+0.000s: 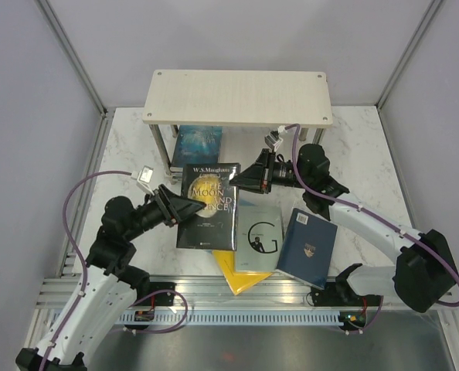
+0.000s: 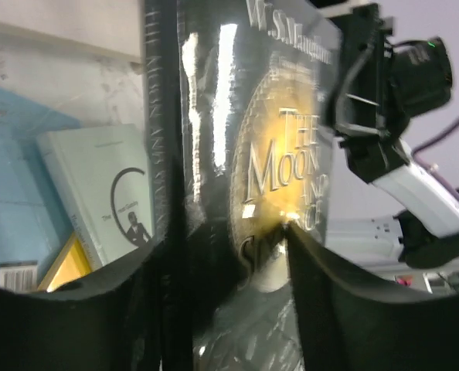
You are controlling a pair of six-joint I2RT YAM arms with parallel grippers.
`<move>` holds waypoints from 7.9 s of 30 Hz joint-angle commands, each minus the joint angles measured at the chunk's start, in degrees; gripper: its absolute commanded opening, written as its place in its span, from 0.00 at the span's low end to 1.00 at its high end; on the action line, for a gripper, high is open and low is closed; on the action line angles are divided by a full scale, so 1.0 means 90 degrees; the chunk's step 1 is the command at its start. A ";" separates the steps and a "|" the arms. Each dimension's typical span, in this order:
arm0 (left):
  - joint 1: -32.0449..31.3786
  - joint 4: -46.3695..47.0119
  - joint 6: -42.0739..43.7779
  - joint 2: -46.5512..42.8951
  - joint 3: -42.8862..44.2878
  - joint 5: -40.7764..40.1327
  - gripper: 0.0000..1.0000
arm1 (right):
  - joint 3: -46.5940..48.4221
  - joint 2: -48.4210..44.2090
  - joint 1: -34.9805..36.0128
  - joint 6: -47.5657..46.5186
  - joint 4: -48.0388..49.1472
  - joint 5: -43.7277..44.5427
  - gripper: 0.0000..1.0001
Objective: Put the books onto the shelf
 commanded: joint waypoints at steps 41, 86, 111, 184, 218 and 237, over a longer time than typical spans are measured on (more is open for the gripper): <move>0.0092 0.2569 -0.1966 0.0789 -0.1168 -0.0867 0.02 | -0.1127 -0.0662 0.0930 0.1287 0.1812 0.0178 0.50; 0.0160 -0.3271 0.0836 -0.0451 0.1663 -0.1951 1.00 | 0.1900 0.2678 0.0073 0.0213 0.1227 0.1409 0.00; 0.0160 -0.3506 0.1452 0.0154 0.2319 -0.2332 1.00 | 0.4800 0.5334 -0.0299 -0.0538 -0.0355 0.0755 0.00; -0.2144 0.2656 0.0192 0.5464 0.0023 -0.1053 0.95 | -0.1654 -0.1345 -0.0777 -0.3917 -0.5404 0.2766 0.77; -0.2652 0.5285 -0.1253 0.5098 0.0101 -0.0134 0.02 | -0.0973 -0.2203 -0.0777 -0.4065 -0.6476 0.3450 0.89; -0.1413 0.5360 -0.2424 0.3309 -0.0024 -0.0496 0.02 | -0.0892 -0.3521 -0.0777 -0.1400 -0.5094 0.1566 0.91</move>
